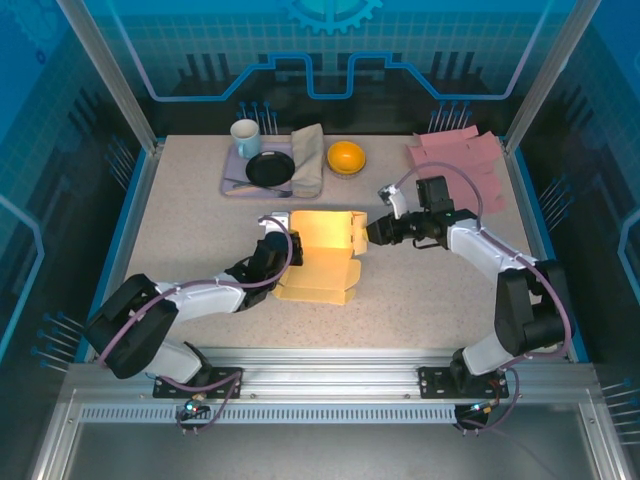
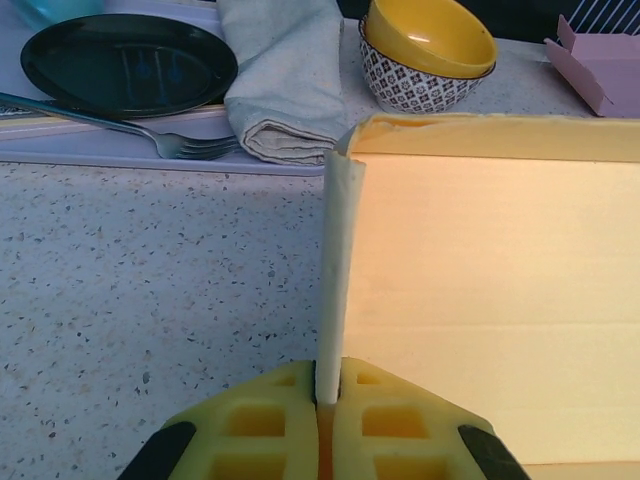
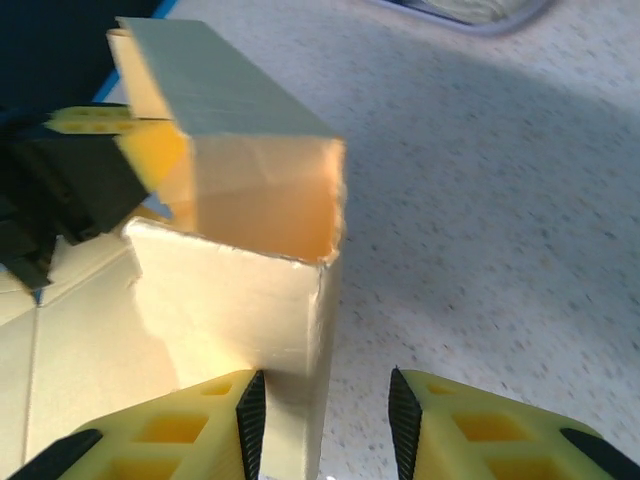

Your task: Fold the paper box

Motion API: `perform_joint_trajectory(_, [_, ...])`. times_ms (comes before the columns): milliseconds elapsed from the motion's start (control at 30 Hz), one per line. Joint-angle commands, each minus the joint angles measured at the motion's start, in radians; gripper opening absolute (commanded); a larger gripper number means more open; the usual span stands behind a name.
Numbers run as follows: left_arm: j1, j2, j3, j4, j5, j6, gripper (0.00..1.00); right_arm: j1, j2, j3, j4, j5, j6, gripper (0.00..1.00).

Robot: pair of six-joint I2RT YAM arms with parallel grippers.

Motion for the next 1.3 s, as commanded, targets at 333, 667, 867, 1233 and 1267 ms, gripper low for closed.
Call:
perform_joint_trajectory(333, [0.009,-0.017,0.012,0.016,-0.001,0.009,0.0,0.102,0.043,0.02,0.02,0.003,-0.06,0.4])
perform_joint_trajectory(667, [-0.015,0.015,0.034,0.037,-0.087,0.034,0.0,0.224,0.084,0.07,0.038,0.276,0.026,0.4])
perform_joint_trajectory(867, [-0.082,0.087,0.01,0.195,-0.219,0.169,0.0,0.264,0.101,0.053,0.087,0.45,0.092,0.4])
perform_joint_trajectory(1233, [-0.138,0.211,-0.056,0.423,-0.252,0.263,0.0,0.268,0.087,-0.044,0.184,0.62,0.146,0.37])
perform_joint_trajectory(1267, [-0.142,0.22,-0.056,0.428,-0.252,0.264,0.0,0.269,0.088,-0.053,0.192,0.633,0.147,0.37])
